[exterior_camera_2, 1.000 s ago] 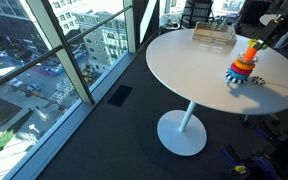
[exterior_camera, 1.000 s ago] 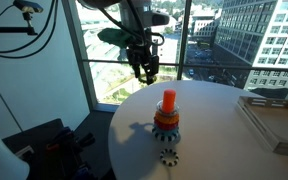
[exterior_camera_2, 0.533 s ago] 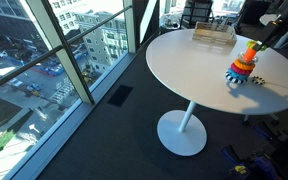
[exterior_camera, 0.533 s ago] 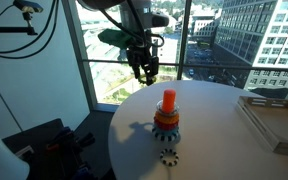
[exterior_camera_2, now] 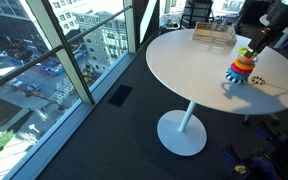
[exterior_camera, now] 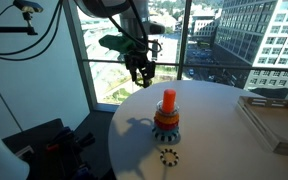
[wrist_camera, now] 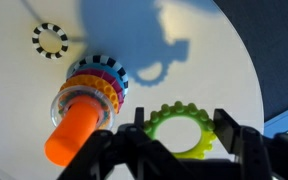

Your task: Remove the green ring from the orange rod and put it on the table

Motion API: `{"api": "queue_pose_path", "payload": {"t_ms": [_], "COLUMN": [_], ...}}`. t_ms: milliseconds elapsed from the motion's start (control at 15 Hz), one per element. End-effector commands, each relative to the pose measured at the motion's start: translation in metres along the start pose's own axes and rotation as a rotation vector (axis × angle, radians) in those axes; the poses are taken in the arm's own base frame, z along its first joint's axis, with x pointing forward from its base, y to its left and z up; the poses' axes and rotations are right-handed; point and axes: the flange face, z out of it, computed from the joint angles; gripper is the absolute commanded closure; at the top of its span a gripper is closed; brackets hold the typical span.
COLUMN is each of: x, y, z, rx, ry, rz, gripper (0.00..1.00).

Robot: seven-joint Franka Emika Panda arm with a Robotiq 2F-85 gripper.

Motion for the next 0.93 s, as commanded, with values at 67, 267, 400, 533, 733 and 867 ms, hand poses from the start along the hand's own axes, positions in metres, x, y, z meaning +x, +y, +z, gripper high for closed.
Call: {"api": "queue_pose_path", "payload": {"t_ms": [67, 267, 400, 533, 733, 867], "x": [0.016, 0.021, 0.025, 0.028, 0.03, 0.031], "y": [-0.008, -0.01, -0.01, -0.012, -0.016, -0.02], "z": [0.02, 0.035, 0.046, 0.058, 0.077, 0.09], "rx": [-0.002, -0.003, -0.005, -0.004, -0.001, -0.002], "ry": [-0.029, -0.042, -0.051, -0.067, -0.098, -0.122], "rz": [-0.033, -0.039, -0.036, -0.039, -0.049, -0.057], "gripper": [0.55, 0.55, 0.55, 0.55, 0.55, 0.55]}}
